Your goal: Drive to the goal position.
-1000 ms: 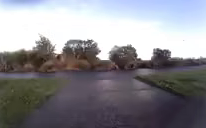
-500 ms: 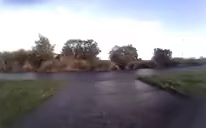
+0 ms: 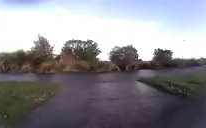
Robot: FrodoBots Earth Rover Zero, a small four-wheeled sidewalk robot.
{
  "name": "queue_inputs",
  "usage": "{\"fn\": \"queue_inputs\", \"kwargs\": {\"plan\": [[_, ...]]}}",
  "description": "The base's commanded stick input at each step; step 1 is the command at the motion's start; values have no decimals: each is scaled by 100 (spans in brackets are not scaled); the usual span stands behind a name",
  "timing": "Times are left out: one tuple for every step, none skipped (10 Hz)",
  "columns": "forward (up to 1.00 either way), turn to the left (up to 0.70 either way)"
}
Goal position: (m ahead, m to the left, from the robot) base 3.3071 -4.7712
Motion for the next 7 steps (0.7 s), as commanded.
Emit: {"fn": "queue_inputs", "kwargs": {"plan": [[45, 0], [45, 0], [45, 0], [45, -11], [45, -23], [45, -27], [45, -27]]}}
